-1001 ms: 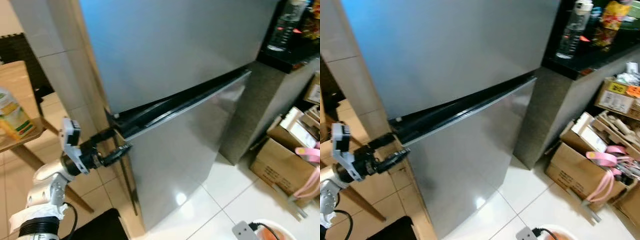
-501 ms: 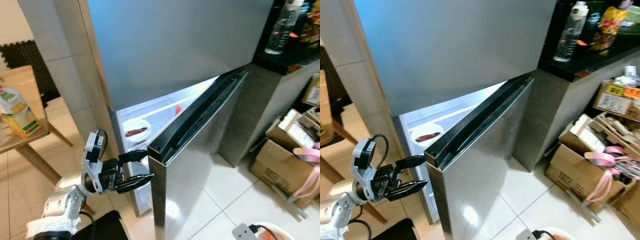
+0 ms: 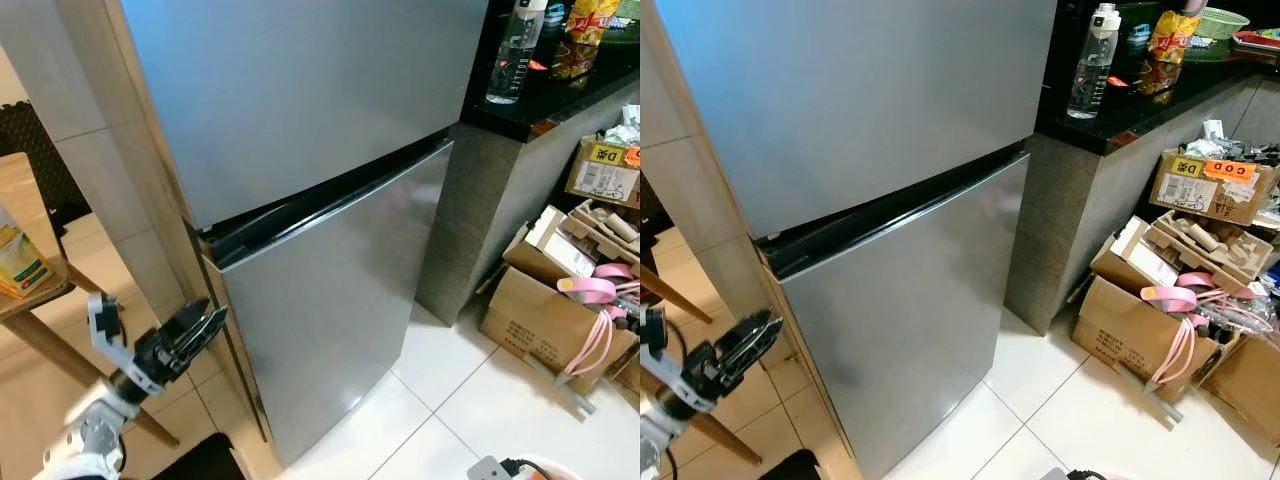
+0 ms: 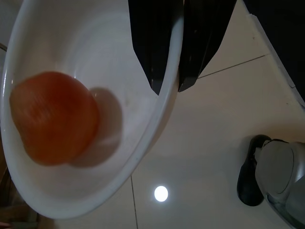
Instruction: Restocking fridge
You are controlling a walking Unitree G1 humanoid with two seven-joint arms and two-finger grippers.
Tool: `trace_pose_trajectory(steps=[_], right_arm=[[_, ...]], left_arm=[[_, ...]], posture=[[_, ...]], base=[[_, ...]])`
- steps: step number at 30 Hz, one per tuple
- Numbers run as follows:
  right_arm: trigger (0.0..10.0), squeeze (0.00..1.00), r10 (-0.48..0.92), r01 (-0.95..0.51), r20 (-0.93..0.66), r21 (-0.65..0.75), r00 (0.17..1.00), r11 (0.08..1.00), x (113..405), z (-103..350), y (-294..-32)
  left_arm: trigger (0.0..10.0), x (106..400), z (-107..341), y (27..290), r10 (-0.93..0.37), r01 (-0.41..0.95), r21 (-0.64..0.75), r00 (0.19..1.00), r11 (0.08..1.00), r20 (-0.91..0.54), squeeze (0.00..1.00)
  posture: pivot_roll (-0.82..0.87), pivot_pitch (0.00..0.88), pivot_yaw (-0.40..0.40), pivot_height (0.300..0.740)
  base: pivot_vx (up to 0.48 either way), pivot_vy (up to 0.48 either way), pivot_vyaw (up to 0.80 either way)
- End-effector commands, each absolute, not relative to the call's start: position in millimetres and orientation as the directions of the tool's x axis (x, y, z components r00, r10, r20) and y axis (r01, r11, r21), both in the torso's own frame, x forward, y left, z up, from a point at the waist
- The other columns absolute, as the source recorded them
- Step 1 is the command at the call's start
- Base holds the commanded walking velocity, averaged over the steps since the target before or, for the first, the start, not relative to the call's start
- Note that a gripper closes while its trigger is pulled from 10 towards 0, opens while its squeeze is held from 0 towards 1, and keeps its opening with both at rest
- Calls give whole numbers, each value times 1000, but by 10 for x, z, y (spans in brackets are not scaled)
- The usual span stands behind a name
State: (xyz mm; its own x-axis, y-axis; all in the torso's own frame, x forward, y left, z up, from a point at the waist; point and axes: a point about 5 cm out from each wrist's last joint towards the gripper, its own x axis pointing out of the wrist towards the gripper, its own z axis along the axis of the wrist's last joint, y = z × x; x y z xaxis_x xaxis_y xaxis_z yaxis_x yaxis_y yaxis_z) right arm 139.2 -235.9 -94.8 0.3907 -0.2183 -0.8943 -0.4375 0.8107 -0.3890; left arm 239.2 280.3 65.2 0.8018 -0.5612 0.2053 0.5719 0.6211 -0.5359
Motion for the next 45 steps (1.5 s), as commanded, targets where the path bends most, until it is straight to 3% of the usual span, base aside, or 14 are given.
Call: trace_pose_trajectory(steps=[1, 10, 17, 19, 23, 28, 29, 36, 45], right_arm=[[10000, 0, -222, -434, -883, -406, 414, 805, 1445, -926, -2365], [10000, 0, -219, -441, -882, -407, 417, 800, 1460, -924, -2350], [10000, 0, -217, -440, -882, -406, 418, 801, 1471, -922, -2342], [10000, 0, -217, -439, -882, -406, 420, 801, 1478, -920, -2339], [10000, 0, -218, -439, -881, -408, 420, 801, 1480, -918, -2345], [10000, 0, -222, -437, -880, -411, 420, 800, 1480, -915, -2356], [10000, 0, -223, -437, -880, -411, 420, 800, 1480, -915, -2358], [10000, 0, -225, -434, -879, -412, 420, 801, 1480, -912, -2369], [10000, 0, -227, -432, -878, -414, 420, 801, 1479, -911, -2374]], left_arm=[[10000, 2282, 459, 2779, -527, 515, -597, 832, 615, 175, 0], [10000, 2071, 78, 2806, -396, 293, -688, 918, 664, 9, 0], [10000, 2101, 58, 2822, -348, 253, -672, 938, 696, -7, 0], [10000, 2251, 160, 2950, -206, 158, -618, 979, 770, -7, 0], [10000, 2432, 349, 3093, -78, 80, -544, 997, 835, 28, 0], [10000, 2631, 556, 3144, -27, 61, -498, 997, 865, 75, 0], [0, 2656, 576, 3136, -26, 63, -494, 996, 867, 81, 0], [0, 2858, 668, 2864, -142, 186, -439, 981, 879, 132, 0], [0, 2928, 662, 2741, -163, 197, -406, 979, 892, 119, 0]], posture=[[-80, 0, -17, 740], [-77, 0, -18, 740], [-77, 0, -18, 740], [-77, 0, -19, 740], [-79, 0, -22, 740], [-81, 0, -22, 740], [-81, 0, -22, 740], [-81, 0, -22, 740], [-89, 0, -21, 740]], base=[[0, 0, 0], [0, 0, 0], [0, 0, 0], [0, 0, 0], [0, 0, 0], [0, 0, 0], [0, 0, 0], [0, 0, 0], [0, 0, 0]])
